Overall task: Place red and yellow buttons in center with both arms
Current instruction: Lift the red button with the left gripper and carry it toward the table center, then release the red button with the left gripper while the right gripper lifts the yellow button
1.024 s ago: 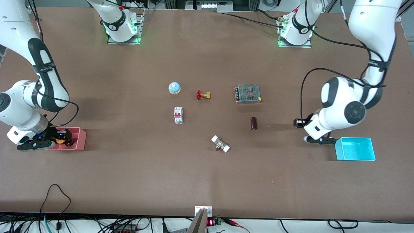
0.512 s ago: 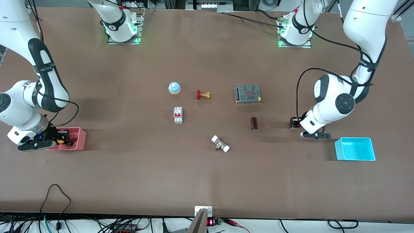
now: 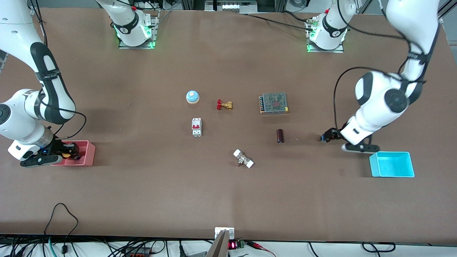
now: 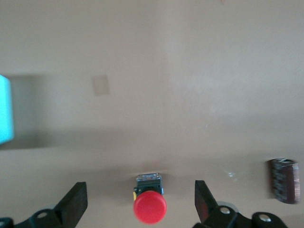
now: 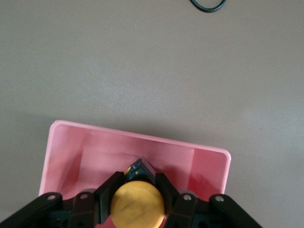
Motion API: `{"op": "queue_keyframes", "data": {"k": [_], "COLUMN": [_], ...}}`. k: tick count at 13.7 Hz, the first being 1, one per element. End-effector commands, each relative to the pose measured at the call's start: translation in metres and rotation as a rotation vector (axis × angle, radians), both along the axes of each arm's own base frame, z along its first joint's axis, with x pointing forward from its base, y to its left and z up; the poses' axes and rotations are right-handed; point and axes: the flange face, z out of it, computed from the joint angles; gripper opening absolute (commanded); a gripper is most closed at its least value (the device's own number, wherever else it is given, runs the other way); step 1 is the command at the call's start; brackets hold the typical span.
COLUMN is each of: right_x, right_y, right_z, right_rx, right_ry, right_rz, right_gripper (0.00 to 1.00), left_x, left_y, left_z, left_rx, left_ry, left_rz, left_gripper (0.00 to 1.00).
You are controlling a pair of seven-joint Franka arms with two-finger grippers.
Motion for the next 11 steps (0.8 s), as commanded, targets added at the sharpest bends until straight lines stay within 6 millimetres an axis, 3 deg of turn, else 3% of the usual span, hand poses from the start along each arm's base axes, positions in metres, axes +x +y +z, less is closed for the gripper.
{"op": "queue_keyframes", "data": {"k": [1, 3, 5, 6, 8, 11], "right_x": [0.007, 0.002, -0.004, -0.005, -0.007, -0.001], "right_y": [0.004, 0.011, 0.027, 0.044, 0.083, 0.188], "right_z": [0.037, 0.084, 0.146, 0.17, 0.185, 0.178], "right_rx": [0.022, 0.028, 0.04, 0.085, 0.18, 0.153], "right_ry": [0.028, 0.064, 0.121, 0.136, 0.158, 0.158], "right_rz": [0.021, 0.026, 0.035, 0.029, -0.055, -0.162], "right_gripper": [0.29, 0.29, 0.29, 0.29, 0.29, 0.29], "left_x": [0.02, 0.027, 0.034, 0.037, 0.037, 0.03], "left_y": [0.023, 0.031, 0.056, 0.06, 0.065, 0.068], "left_z": [0.075, 0.105, 0.138, 0.156, 0.188, 0.245], "left_rx": [0.022, 0.029, 0.039, 0.034, 0.035, 0.035], "left_ry": [0.061, 0.095, 0.079, 0.069, 0.066, 0.091], "left_rz": [0.019, 0.032, 0.07, 0.078, 0.091, 0.103], "left_gripper": [1.0, 1.0, 1.0, 1.0, 1.0, 1.0]}}
